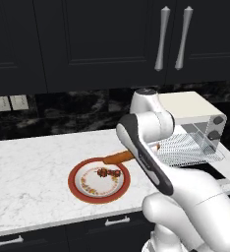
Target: Pick up the kebab skewer and baguette bread, and place them inside the toaster oven. Close the toaster oven door and start by setting the timer.
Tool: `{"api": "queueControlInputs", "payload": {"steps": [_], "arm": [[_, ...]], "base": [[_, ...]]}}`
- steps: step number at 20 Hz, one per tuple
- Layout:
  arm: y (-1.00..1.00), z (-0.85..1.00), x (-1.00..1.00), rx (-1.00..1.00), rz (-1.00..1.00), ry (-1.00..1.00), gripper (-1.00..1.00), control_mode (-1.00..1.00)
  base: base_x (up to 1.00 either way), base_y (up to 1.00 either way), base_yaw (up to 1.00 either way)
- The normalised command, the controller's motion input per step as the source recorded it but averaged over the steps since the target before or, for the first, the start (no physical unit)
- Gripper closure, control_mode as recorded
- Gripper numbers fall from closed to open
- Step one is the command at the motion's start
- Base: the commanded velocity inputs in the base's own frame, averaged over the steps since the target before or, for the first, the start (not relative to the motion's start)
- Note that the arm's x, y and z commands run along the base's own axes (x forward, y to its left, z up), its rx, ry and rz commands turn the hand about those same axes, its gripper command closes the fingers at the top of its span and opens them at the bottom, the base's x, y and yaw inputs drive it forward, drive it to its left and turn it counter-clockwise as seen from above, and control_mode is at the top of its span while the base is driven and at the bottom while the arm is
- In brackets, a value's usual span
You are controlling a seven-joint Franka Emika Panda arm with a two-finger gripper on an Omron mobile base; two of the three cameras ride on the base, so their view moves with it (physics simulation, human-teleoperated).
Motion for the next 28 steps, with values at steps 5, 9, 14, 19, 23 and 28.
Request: {"api": "queueControlInputs", "payload": {"steps": [5,9,14,19,23,28], "arm": [[-0.38,0.37,-0.32,-0.01,-0.16,-0.01,1.00,-1.00],[-0.63,0.52,-0.05,0.00,-0.11,-0.11,1.00,-1.00],[-0.90,0.31,-0.05,0.00,-0.04,-0.11,1.00,-1.00],[-0.93,0.00,-0.12,0.00,-0.02,-0.05,1.00,-1.00],[-0.88,0.00,0.11,0.01,-0.04,-0.02,1.00,-1.00],[-0.70,0.00,0.21,0.02,-0.02,-0.02,1.00,-1.00]], "base": [[0.00,0.00,0.00],[0.00,0.00,0.00],[0.00,0.00,0.00],[0.00,0.00,0.00],[0.00,0.00,0.00],[0.00,0.00,0.00]]}}
